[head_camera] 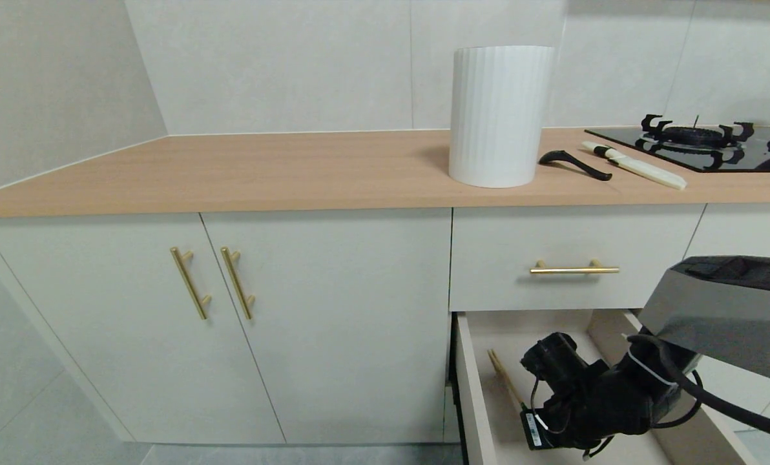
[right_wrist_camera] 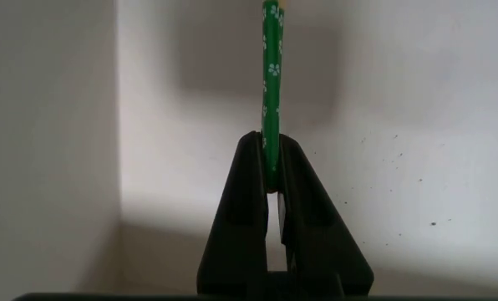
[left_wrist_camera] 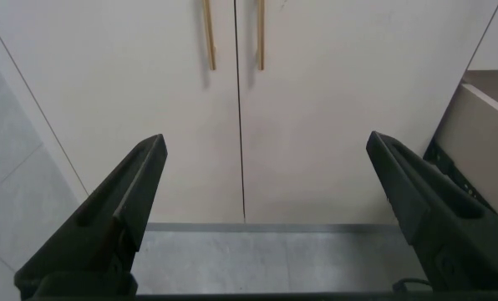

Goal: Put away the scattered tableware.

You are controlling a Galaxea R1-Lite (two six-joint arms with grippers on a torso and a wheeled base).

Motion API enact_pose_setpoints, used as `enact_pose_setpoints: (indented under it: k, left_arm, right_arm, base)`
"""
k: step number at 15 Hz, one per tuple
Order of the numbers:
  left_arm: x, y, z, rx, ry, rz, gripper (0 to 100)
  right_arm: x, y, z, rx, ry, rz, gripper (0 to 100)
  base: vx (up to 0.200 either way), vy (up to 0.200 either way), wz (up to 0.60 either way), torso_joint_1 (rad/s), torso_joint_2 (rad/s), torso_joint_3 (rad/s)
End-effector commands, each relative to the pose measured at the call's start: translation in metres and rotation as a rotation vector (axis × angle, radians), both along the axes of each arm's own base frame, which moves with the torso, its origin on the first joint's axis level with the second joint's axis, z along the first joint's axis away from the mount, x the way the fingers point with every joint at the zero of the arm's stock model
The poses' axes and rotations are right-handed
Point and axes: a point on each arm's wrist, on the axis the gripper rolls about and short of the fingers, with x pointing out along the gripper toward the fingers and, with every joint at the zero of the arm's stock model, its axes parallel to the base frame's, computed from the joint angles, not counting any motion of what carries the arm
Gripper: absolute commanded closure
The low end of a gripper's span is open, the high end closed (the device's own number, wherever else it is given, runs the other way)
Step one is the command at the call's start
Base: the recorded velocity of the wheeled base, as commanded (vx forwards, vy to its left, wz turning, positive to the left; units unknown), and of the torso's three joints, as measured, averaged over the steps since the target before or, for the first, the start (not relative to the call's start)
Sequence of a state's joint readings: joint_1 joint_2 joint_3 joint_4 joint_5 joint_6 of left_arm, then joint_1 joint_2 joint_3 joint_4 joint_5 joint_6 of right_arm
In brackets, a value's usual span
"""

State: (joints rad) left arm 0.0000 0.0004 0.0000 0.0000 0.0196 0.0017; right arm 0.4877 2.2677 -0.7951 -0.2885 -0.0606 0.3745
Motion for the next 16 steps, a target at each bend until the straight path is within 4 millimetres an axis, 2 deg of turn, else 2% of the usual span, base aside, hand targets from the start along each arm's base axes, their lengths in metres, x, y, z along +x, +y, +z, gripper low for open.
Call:
enact_pose_setpoints:
  k: [1,7,8,16]
  left_arm:
    - [0.0000,0.0000,0.0000,0.000,0.000,0.000,0]
    - [0.0000,0.0000,0.0000,0.000,0.000,0.000,0]
    - [0.0000,0.0000,0.0000,0.000,0.000,0.000,0]
    - [0.0000,0.0000,0.0000,0.000,0.000,0.000,0]
  right_arm:
    - [-0.0008,0.0007,-0.0062,-0.009,0.016,0.002,100]
    - [-0.0008,0.0007,-0.0062,-0.010,0.016,0.001,100]
    - [-0.0008,0.0007,-0.0062,-0.010,0.016,0.001,0]
    - [-0.0016,0.0001,-0.0028,-0.014,0.007,-0.002,0]
  base:
    - [0.000,0.000,0.00,0.000,0.00,0.000]
    - [0.000,0.000,0.00,0.000,0.00,0.000]
    - [0.000,0.000,0.00,0.000,0.00,0.000]
    - [0.000,0.000,0.00,0.000,0.00,0.000]
